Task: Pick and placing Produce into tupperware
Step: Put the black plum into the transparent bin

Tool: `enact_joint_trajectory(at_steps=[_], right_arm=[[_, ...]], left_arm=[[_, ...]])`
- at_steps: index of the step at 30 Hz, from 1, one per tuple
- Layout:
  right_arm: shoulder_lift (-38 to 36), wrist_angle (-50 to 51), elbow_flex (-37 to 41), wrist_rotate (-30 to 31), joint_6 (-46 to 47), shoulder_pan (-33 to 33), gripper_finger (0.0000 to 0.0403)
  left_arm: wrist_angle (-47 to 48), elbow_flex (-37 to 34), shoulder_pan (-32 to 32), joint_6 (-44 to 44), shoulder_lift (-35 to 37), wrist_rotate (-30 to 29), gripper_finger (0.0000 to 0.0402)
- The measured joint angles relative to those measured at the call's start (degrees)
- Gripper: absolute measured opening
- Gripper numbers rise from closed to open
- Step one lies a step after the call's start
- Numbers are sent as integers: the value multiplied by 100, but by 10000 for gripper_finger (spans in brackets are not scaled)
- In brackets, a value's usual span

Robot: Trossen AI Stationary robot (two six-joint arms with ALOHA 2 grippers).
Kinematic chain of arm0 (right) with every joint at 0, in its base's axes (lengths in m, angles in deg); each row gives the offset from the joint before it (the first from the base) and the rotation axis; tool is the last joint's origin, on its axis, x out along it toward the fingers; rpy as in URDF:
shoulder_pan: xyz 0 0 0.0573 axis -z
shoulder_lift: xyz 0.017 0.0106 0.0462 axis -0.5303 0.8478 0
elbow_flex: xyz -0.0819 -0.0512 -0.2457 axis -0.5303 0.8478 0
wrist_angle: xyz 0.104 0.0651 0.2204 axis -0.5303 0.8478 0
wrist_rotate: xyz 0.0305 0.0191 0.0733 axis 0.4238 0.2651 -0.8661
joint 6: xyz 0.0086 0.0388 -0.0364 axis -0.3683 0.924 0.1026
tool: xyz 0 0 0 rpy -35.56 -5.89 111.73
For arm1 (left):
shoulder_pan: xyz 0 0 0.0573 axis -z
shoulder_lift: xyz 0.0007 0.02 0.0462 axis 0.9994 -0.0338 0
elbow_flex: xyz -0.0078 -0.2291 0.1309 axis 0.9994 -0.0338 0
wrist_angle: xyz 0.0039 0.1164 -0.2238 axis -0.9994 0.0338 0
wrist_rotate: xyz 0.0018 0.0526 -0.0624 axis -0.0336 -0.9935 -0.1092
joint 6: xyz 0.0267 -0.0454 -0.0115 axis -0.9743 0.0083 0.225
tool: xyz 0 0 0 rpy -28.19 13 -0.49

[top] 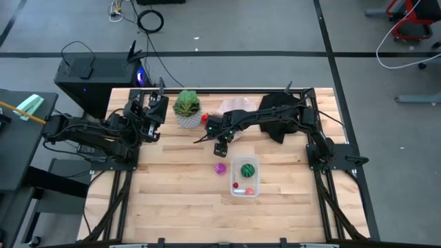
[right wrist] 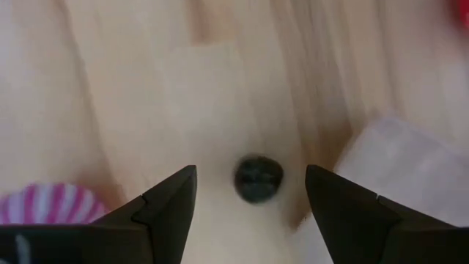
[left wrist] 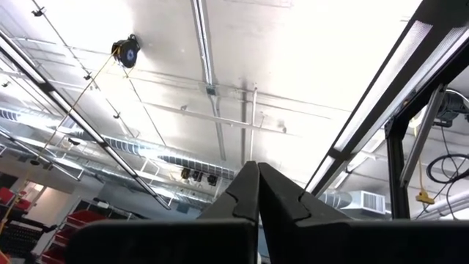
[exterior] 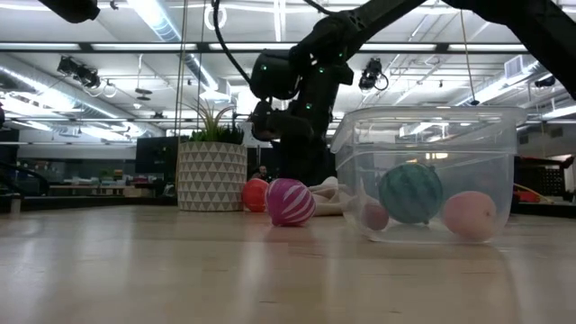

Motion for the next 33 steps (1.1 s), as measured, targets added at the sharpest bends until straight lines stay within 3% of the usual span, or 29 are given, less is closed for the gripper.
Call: enact_joint_trajectory(at_steps=[6,15,25,33], right_arm=[[157,-12,7,-25,108,-68,258],[195,-75,-2,-20,155,-96,237],[195,-55,-2,-20,155,-98,160],[195,-50,-2,-22,155,-136,106]], left_arm=[[-4,0,0,16,0,0,23],[20,0,0,120,-2,2,10],[26,0,2,144,-2,0,24],[24,0,0,142,-2,2,10]])
